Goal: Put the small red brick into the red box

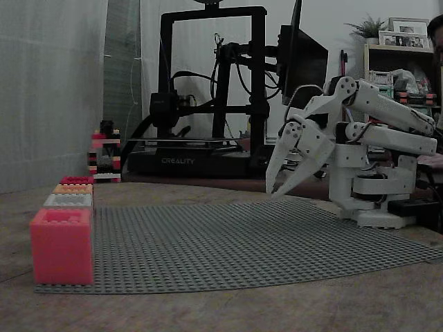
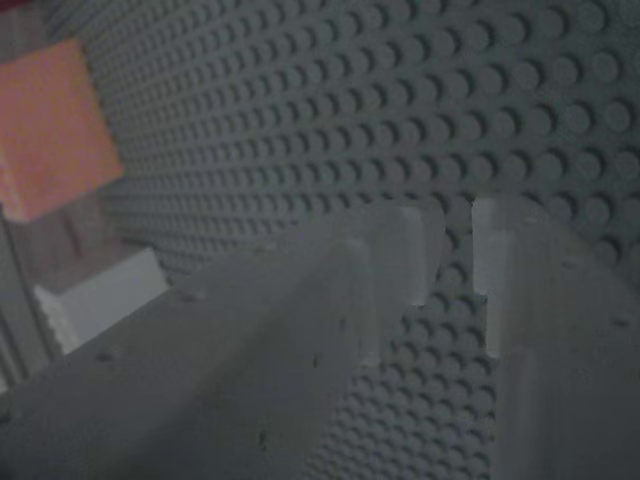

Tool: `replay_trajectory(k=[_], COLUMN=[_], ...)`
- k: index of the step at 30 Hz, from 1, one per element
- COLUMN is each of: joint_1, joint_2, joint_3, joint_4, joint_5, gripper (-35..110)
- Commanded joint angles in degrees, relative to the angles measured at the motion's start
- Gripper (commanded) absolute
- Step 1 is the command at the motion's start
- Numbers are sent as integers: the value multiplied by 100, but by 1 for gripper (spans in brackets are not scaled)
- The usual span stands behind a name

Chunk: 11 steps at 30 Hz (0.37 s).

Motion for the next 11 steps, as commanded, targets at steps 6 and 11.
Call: replay_trajectory(k=[6,11], joint_1=[246,281], joint_2=[70,70], joint_3=[-44,-44], joint_4=[141,141], joint_5=[79,26], gripper=[0,0])
